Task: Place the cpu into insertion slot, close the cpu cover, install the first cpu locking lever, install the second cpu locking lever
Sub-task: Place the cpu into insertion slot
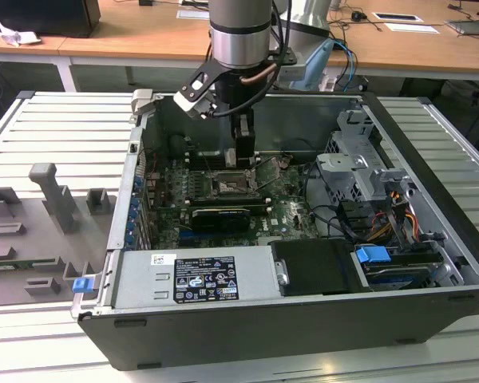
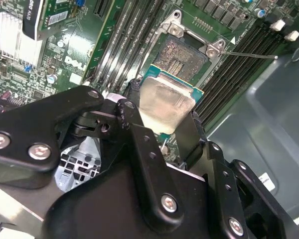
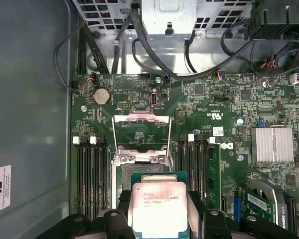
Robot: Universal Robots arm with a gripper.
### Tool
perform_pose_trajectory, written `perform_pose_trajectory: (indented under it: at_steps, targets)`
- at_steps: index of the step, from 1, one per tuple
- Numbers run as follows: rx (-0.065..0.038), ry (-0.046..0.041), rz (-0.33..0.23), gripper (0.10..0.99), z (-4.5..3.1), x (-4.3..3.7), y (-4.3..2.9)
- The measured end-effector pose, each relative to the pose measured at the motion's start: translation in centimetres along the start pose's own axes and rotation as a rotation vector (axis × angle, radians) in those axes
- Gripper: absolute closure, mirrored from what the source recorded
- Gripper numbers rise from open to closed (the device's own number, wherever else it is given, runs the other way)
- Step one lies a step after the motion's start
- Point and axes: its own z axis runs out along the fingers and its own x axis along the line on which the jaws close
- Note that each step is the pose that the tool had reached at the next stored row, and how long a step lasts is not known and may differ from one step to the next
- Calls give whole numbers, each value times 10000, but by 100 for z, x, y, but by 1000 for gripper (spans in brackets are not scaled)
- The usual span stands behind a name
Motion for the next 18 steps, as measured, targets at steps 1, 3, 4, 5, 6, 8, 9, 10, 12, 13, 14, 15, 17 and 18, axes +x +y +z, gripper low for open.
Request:
perform_pose_trajectory:
  at_steps: [1, 3, 4, 5, 6, 8, 9, 10, 12, 13, 14, 15, 17, 18]
  targets:
    - [0, 0, 15, 557, 11, 0, -1]
    - [0, 4, 26, 557, 26, -1, -3]
    - [0, 4, 28, 557, 34, 0, -3]
    - [0, 4, 28, 557, 40, -1, -4]
    - [0, 4, 29, 557, 48, -1, -5]
    - [0, 4, 30, 557, 61, -1, -6]
    - [0, 3, 30, 557, 63, -1, -6]
    - [0, 4, 31, 557, 69, -1, -7]
    - [-1, 4, 30, 557, 90, -2, -9]
    - [-1, 4, 30, 557, 101, -2, -10]
    - [0, 4, 31, 557, 109, -2, -12]
    - [-1, 4, 32, 557, 114, -2, -13]
    - [-1, 4, 30, 557, 151, -3, -18]
    - [0, 5, 31, 557, 182, -2, -21]
